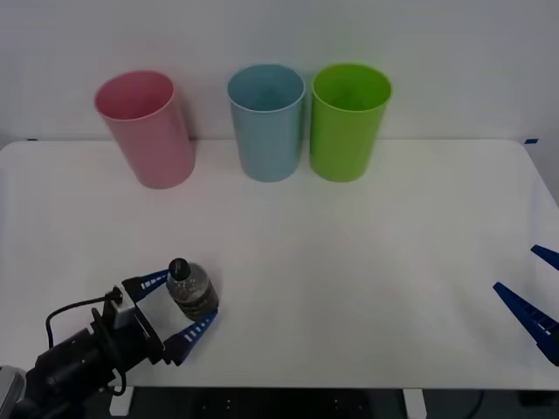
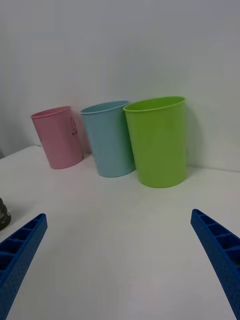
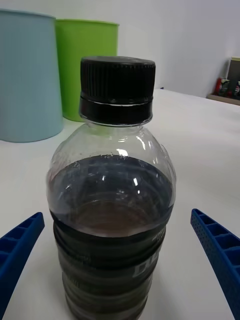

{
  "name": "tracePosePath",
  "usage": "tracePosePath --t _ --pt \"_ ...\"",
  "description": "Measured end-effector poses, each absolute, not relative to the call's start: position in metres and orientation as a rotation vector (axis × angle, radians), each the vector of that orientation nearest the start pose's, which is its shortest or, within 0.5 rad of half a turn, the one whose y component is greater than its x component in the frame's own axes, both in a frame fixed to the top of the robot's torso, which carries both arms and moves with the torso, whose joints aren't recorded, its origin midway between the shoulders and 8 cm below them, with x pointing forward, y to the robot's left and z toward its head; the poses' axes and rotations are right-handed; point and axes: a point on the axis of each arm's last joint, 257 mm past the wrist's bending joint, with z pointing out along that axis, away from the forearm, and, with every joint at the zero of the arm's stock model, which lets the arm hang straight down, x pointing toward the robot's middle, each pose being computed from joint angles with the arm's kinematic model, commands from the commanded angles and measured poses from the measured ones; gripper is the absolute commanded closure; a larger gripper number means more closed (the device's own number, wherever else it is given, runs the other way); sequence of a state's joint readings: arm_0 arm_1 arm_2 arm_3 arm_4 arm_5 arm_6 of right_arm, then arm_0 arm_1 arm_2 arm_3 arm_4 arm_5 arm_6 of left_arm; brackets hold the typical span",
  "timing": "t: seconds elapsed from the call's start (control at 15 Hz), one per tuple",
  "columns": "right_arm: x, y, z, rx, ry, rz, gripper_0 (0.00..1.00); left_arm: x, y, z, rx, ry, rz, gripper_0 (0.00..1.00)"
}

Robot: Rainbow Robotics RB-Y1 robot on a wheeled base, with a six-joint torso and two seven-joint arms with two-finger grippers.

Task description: Grasp the object on the table and drop it into the matching bin: aluminum can to the light blue bin, PET bottle to the pink bin.

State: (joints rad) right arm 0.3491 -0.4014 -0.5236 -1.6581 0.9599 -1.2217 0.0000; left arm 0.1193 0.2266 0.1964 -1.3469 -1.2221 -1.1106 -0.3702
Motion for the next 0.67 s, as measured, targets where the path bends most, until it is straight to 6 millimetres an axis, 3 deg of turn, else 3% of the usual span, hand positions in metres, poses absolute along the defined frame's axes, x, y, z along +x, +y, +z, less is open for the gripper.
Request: tracePosePath --t 0.27,0.4,0.53,0.67 --pt "0.3422 -0.3297 -0.1689 -0.465 1.441 0.567 0.0 0.4019 0.1727 -0.3025 0.717 1.48 -0.568 0.0" --pt "0.3422 -0.3297 -0.1689 -0.465 1.441 0.567 0.0 0.4026 0.1729 -0.3023 0.716 1.48 -0.566 0.84" --pt "0.3422 -0.3297 -0.1689 -0.465 1.441 0.567 0.0 0.4026 0.1728 -0.3023 0.719 1.478 -0.563 1.0" --pt "0.3422 -0.3297 -0.1689 -0.465 1.441 0.567 0.0 0.4023 0.1723 -0.3025 0.723 1.476 -0.561 1.0"
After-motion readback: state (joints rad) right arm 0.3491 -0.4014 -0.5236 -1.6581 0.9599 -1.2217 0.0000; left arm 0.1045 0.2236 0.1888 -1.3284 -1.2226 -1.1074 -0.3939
